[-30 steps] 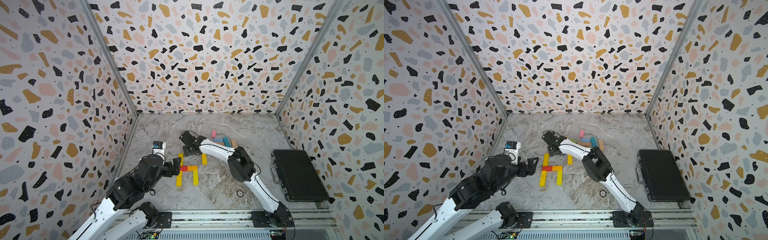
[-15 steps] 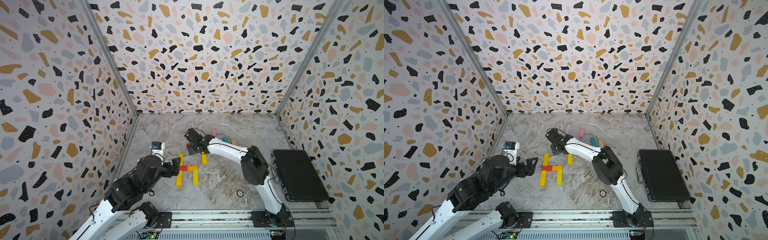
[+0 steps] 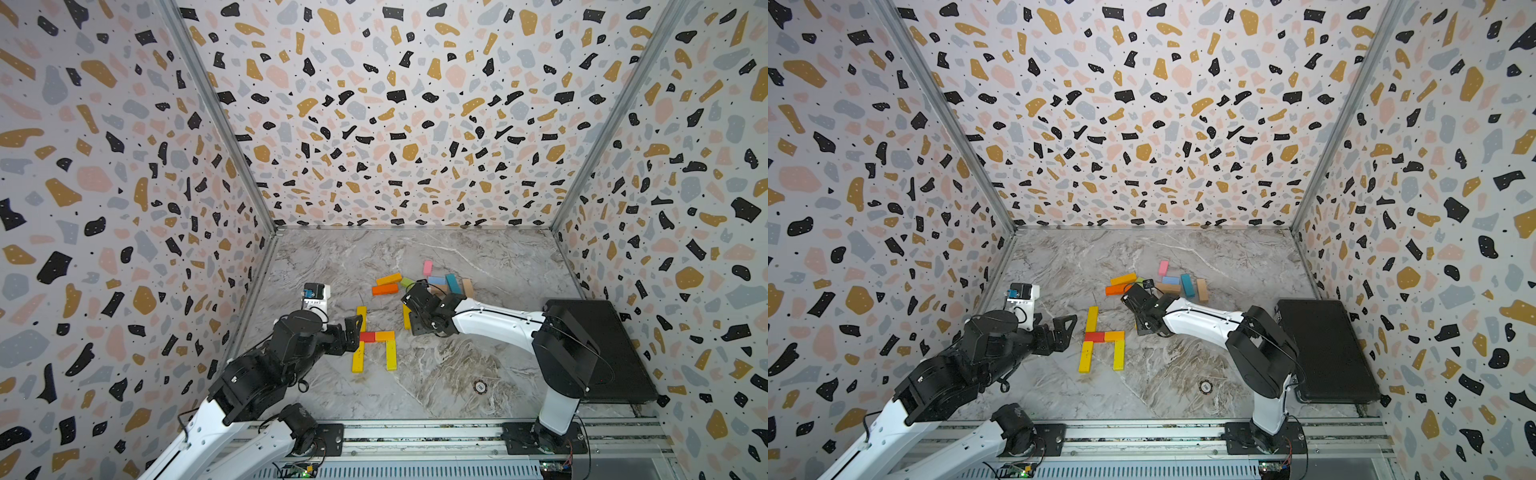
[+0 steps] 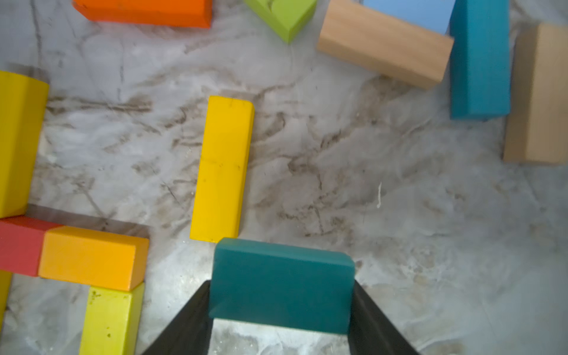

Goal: Assemble the letter h with building blocks
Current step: Assemble the building block at the center of the board.

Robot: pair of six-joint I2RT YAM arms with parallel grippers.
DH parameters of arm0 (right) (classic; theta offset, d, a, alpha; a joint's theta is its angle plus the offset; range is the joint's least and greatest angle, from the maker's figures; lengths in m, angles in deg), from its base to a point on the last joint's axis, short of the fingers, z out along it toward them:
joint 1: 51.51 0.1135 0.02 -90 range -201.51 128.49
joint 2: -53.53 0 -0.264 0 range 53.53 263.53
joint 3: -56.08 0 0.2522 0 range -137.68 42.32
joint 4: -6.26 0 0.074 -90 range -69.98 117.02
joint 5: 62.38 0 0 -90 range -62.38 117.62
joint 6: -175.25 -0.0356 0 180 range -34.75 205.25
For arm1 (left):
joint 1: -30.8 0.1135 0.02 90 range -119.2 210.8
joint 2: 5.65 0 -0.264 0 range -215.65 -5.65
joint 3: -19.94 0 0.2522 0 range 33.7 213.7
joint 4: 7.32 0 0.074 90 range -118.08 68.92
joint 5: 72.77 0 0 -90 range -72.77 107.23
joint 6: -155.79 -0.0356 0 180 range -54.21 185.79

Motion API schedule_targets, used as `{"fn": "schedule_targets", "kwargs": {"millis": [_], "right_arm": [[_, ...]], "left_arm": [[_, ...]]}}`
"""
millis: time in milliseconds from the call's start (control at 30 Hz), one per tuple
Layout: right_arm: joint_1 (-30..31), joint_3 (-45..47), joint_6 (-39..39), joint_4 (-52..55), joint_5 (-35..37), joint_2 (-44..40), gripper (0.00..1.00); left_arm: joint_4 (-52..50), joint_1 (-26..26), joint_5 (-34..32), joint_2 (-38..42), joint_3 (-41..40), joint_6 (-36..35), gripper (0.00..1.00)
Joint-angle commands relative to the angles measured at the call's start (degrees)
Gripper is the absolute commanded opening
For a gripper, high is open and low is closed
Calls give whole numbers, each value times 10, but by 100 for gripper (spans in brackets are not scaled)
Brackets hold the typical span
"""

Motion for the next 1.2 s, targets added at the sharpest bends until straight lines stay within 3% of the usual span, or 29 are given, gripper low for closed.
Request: {"fn": "schedule_targets", "kwargs": {"millis": [0, 333, 1167], "right_arm": [[21, 1, -61, -11, 19, -1, 65], [49, -12, -116, -14, 60, 48, 66], [75, -40, -115, -7, 47, 96, 66]], "left_arm": [[23, 3, 1, 4, -3, 0, 99], [13, 3, 6, -4, 4, 2, 99], [10, 4, 0, -5, 5, 4, 99]]}}
